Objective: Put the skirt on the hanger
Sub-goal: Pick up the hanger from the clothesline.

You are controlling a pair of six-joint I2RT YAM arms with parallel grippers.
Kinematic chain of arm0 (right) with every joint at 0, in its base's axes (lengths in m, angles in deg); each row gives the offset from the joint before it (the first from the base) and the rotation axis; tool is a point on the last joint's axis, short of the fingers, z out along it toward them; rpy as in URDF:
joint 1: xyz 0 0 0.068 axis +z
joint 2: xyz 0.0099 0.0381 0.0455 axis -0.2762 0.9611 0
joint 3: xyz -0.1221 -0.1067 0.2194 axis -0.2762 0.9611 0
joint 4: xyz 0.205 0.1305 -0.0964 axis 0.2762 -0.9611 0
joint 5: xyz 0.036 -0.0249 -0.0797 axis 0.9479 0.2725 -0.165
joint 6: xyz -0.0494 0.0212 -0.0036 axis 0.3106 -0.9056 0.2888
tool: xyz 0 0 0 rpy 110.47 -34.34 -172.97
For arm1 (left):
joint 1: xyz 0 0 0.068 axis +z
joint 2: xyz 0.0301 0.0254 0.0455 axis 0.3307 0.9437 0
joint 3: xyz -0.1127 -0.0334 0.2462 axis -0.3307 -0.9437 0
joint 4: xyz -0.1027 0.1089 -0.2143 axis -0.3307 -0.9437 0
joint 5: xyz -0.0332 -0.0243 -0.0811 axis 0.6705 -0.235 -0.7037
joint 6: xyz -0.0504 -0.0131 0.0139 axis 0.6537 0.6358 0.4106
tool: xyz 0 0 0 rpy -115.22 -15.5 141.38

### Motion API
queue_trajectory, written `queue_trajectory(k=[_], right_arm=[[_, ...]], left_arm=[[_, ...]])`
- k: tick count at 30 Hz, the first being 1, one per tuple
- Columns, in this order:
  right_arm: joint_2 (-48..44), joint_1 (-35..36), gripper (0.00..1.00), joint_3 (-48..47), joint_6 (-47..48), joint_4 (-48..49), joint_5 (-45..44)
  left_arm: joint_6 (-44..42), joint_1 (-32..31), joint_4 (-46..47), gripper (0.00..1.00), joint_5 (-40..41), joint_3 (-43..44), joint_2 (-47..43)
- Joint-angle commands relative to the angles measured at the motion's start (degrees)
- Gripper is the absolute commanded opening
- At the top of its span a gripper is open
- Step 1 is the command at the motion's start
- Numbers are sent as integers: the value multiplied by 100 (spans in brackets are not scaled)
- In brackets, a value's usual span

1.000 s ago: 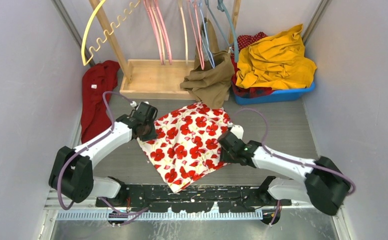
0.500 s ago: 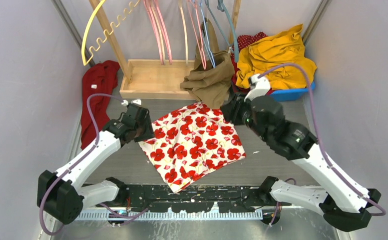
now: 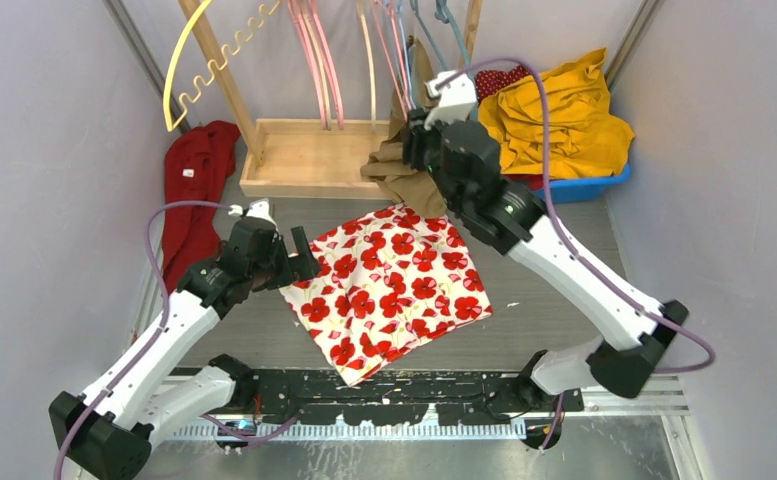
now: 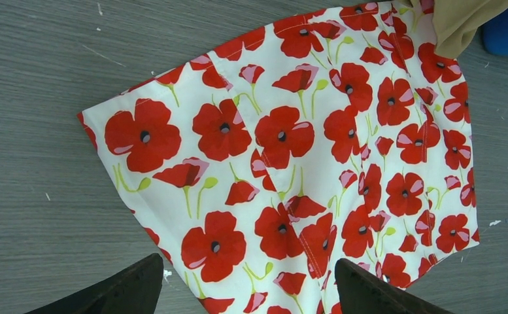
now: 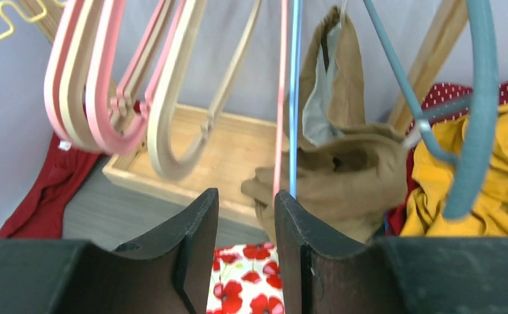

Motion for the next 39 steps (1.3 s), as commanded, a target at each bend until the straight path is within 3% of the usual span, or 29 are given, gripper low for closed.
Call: queue_trajectory(k=[1,12,24,39], right_arm=[[601,-151,42,-1178,373,443,-25],[1024,-717,32,-1946,4,354,575],[1460,-1540,36,-2279,-680,24,1564],[1789,-1887,34,-2636,-845,-124,1987]], left_arm=[[-163,-34,-137,99,-142,72,-151],[-217,-38,-184,99,-201,-21,-377],[-217,-33,-210,99,-192,-25,-454],[-200,-33,-145,99,-231,-112,-427]])
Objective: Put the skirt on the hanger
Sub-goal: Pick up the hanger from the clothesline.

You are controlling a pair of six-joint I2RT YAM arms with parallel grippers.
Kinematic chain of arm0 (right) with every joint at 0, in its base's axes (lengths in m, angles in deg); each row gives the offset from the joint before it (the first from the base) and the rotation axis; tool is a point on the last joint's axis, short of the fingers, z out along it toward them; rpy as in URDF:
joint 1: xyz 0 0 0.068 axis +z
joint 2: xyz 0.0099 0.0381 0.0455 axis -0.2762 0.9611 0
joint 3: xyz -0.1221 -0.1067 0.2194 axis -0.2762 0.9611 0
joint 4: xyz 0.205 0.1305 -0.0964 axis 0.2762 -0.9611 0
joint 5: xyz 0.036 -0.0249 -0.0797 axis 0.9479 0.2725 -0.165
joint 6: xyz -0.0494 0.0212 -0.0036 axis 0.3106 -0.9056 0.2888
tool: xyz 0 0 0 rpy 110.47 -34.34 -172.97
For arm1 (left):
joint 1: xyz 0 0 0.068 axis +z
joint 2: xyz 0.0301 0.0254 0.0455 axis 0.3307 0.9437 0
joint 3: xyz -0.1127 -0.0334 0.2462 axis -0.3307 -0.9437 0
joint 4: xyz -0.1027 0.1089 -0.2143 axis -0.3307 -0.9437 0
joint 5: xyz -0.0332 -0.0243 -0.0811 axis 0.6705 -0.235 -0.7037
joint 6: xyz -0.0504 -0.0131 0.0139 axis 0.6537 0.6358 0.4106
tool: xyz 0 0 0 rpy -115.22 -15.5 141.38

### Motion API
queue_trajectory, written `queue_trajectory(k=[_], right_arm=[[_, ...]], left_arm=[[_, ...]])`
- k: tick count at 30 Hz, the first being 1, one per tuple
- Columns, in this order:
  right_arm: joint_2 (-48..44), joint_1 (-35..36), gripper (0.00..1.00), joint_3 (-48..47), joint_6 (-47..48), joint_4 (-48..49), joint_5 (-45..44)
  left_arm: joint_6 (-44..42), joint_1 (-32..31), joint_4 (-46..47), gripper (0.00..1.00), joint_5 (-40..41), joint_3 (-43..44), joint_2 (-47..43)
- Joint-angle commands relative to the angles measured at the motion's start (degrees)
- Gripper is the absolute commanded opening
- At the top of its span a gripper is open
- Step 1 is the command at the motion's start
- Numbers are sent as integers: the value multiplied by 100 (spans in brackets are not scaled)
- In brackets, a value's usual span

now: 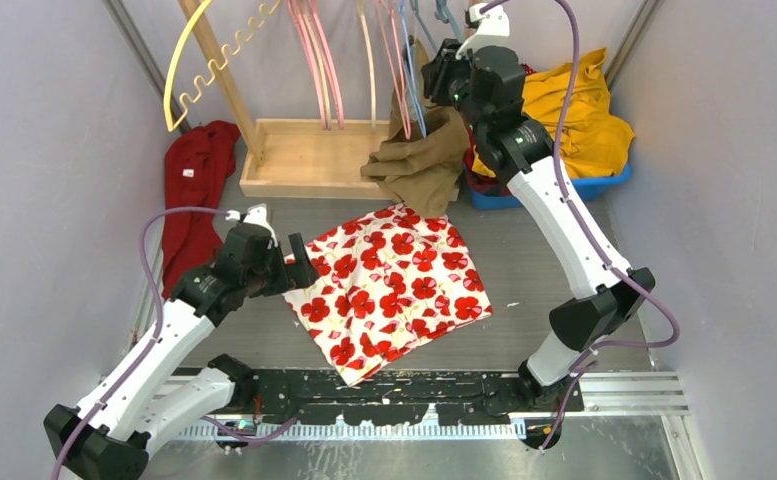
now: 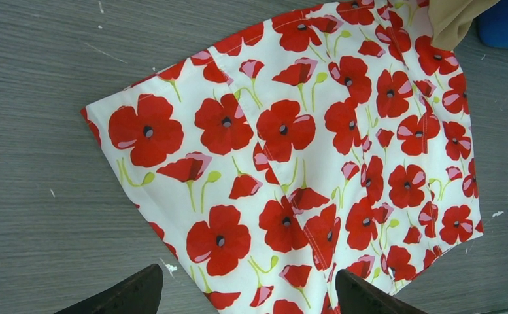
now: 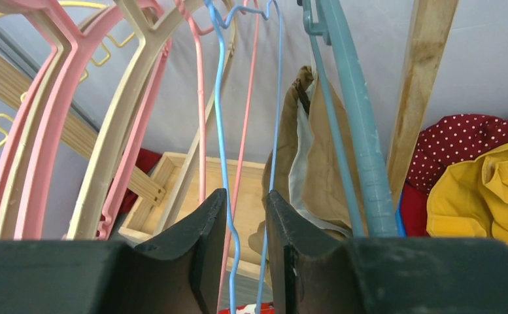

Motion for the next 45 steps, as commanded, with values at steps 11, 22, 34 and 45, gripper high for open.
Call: queue_trajectory(k=[11,22,34,45], right_arm=[[141,-136,36,-264,-142,359,671],[348,-133,39,-307,-204,440,709],[786,-136,39,-694,-98,321,545],[1143,-136,32,-1174,73,142,371]], left_arm=[[-49,-21,215,100,-92,-115,-17],[-38,-20,243,99,-82,-142,0],[-49,-22,295,99,-67,-129,80],[-74,-20,476,100,-111,-196,287]])
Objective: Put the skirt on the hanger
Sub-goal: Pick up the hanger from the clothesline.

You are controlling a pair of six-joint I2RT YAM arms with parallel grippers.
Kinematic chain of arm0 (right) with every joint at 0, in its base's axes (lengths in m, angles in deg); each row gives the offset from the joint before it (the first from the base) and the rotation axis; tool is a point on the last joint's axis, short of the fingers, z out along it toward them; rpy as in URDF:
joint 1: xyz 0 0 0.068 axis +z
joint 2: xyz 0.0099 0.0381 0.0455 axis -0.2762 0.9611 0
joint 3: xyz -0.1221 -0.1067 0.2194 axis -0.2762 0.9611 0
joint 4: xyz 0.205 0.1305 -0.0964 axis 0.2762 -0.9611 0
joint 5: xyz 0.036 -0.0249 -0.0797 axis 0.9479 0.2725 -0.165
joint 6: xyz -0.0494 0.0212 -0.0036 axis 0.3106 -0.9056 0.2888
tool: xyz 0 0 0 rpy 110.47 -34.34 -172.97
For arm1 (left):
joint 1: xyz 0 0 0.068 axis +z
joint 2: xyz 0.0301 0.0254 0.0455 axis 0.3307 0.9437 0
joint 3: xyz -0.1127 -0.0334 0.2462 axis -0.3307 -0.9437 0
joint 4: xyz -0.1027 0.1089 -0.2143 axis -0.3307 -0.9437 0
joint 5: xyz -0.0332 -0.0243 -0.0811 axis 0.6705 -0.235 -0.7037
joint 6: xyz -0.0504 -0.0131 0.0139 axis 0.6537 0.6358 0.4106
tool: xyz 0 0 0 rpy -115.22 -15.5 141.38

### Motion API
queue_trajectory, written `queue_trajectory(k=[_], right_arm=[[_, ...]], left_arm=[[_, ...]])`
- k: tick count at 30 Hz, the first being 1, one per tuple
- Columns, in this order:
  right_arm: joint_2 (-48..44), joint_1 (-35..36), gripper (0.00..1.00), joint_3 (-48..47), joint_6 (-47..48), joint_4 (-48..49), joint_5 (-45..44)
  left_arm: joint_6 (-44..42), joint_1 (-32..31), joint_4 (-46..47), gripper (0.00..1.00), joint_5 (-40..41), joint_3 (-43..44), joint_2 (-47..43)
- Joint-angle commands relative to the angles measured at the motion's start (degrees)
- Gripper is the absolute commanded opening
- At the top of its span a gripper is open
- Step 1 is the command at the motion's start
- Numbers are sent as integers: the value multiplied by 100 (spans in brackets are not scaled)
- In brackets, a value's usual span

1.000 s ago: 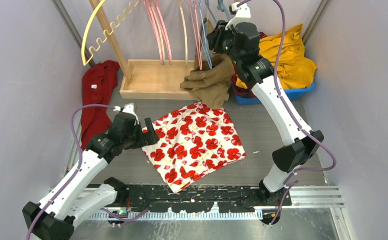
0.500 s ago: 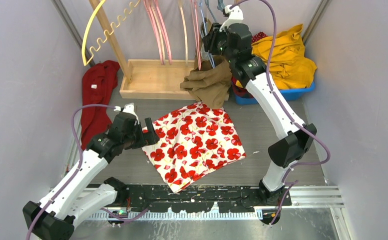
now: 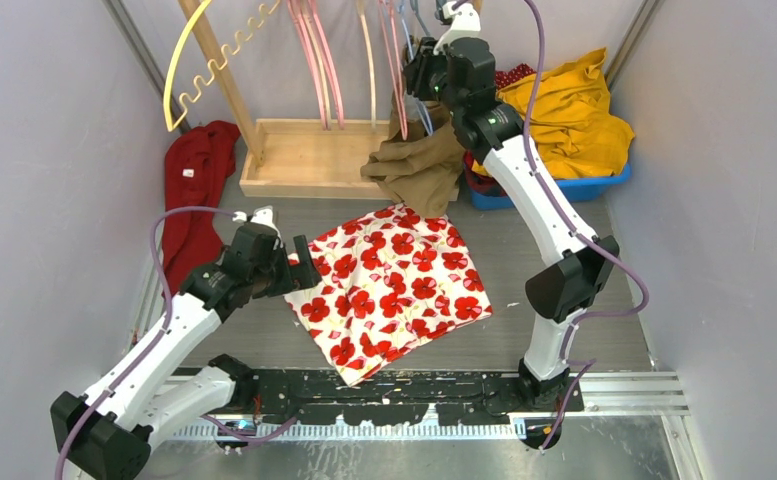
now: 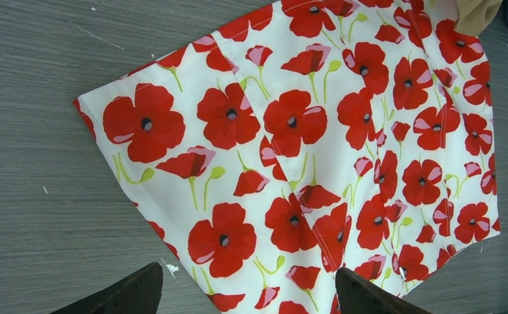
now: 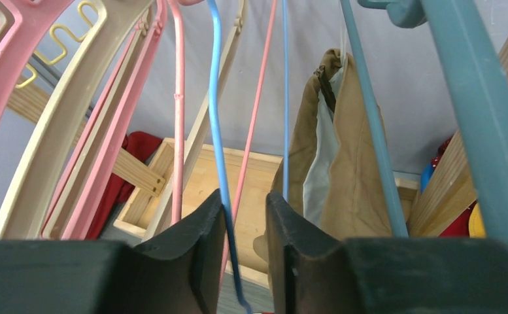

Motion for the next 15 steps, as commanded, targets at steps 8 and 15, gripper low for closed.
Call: queue_trajectory(k=[8,15], right_arm=[[-90,-15,8,-399,467,121,-187],[-141,-10,1,-537,737,111,-38]], left_arm=[[-78,-20,369,99,-64,-47,85],[-77,-21,352,99,-77,9,89]])
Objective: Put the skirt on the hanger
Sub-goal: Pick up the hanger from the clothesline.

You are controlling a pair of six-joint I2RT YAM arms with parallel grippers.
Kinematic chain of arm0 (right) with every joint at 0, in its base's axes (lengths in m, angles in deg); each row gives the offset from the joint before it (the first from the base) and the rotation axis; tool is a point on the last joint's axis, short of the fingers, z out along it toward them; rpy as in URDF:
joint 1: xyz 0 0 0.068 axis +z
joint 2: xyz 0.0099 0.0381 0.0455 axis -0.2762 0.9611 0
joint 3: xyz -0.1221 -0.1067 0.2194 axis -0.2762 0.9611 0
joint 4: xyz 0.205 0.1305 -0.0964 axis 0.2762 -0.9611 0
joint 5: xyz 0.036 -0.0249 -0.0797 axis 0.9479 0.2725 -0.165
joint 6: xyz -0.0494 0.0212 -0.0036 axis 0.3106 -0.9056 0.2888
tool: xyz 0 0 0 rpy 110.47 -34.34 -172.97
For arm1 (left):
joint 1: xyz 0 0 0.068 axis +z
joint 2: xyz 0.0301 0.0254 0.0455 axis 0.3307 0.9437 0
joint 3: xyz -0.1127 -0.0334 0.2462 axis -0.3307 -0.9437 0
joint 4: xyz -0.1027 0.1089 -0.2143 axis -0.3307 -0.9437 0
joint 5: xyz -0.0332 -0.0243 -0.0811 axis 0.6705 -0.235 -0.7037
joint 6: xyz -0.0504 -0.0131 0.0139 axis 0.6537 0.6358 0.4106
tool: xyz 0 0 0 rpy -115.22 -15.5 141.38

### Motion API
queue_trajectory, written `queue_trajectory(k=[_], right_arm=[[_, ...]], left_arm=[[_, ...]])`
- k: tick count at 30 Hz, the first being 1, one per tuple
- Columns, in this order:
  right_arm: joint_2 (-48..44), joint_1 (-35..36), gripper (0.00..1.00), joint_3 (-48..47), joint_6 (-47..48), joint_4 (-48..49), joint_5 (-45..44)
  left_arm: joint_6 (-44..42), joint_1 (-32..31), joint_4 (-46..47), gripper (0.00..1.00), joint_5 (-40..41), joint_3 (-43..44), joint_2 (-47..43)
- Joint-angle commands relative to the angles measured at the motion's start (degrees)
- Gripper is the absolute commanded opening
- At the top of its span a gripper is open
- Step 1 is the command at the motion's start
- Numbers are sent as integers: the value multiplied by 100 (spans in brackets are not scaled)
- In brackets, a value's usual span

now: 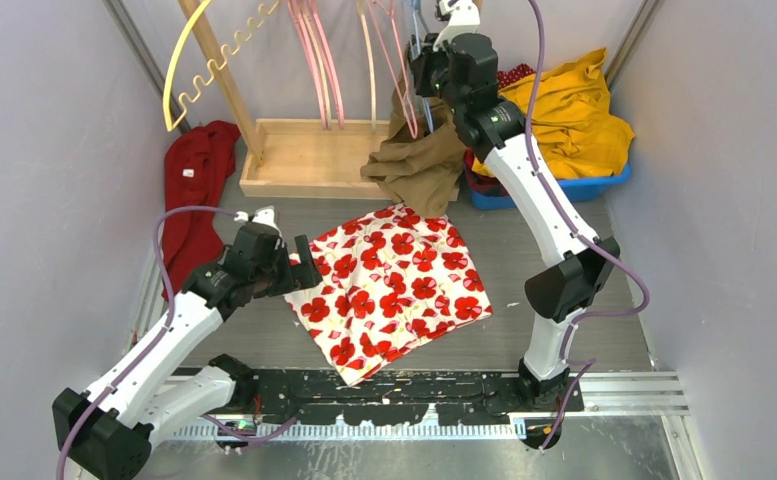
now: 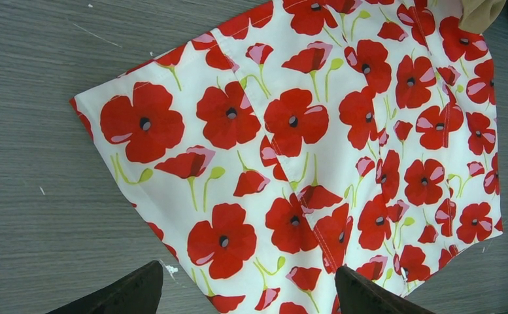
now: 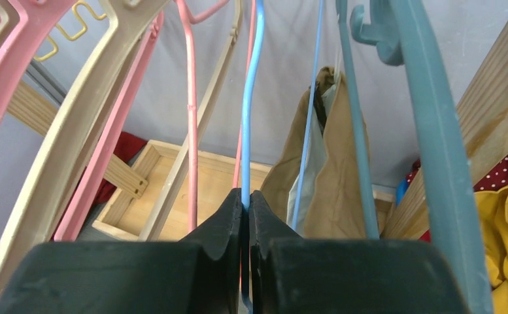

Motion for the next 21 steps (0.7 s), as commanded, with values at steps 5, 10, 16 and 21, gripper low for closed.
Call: queue_trajectory(k=[5,10,16,21], right_arm=[[-368,-6,1,-191,431,444,322],[-778,-6,1,225,405,786,580],[-1247,-7,1,737,275,854,609],[-1954,-11,1,1674,131,925,604]], left_arm=[[-77,-21,236,99,-57,73,-9],[-77,-20,225,99,-47,85,2],[-80,-25,227,99,-53,86,-4],[-77,-20,208,99,-52,73,-63]])
